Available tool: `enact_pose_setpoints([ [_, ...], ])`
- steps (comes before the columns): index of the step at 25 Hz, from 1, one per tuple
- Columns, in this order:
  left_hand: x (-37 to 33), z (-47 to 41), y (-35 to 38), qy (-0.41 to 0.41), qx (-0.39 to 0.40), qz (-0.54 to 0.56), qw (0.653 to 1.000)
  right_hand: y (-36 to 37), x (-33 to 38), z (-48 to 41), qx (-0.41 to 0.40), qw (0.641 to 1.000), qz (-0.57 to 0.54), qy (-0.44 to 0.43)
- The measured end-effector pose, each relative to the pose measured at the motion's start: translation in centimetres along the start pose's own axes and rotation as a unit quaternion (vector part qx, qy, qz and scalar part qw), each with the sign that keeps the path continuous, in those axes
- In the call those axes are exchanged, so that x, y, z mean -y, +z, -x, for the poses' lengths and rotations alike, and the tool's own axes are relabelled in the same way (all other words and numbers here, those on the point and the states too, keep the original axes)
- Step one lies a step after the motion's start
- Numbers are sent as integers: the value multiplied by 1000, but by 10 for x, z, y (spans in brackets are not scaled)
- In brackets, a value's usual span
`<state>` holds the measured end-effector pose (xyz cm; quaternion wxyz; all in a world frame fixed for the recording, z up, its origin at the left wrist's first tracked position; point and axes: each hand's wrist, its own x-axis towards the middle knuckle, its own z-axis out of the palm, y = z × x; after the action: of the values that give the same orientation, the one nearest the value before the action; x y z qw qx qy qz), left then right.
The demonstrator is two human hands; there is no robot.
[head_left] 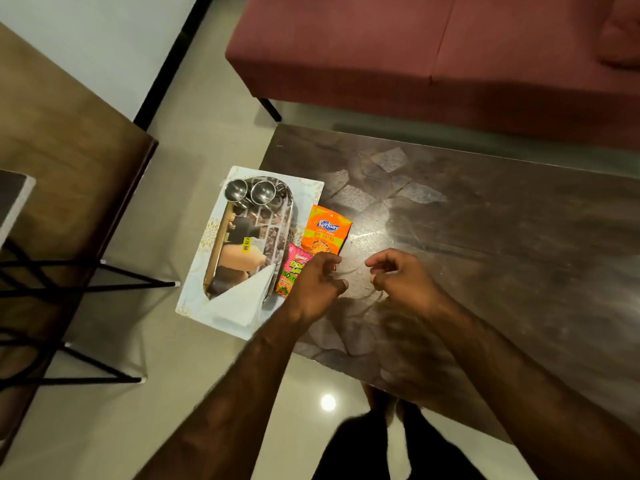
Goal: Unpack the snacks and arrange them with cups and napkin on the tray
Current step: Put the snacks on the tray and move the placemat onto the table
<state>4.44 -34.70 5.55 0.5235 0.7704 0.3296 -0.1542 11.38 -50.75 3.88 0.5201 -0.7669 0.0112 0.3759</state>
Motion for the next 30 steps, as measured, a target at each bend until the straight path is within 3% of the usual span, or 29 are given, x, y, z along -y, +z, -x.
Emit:
enact_pose_setpoints([
  [7, 38, -1, -44, -80, -42, -16, 996, 43, -15, -16, 53, 996, 15, 72],
  [13, 85, -52, -86, -93, 4, -47, 995, 114, -16, -55, 34, 980, -66, 185],
  [18, 106, -102, -112, -66, 51, -64, 994, 180, -13, -98, -54, 958, -149, 239],
  [22, 115, -118, -116, -54, 117, -61, 990, 208, -19, -117, -153, 946, -189, 213],
  [26, 107, -119, -121, -59, 147, -18, 987, 211, -19, -112, -181, 933, -218, 220],
  [30, 96, -112, -138, 4, 129, -5, 992, 192, -1, -90, -222, 931, -221, 188],
])
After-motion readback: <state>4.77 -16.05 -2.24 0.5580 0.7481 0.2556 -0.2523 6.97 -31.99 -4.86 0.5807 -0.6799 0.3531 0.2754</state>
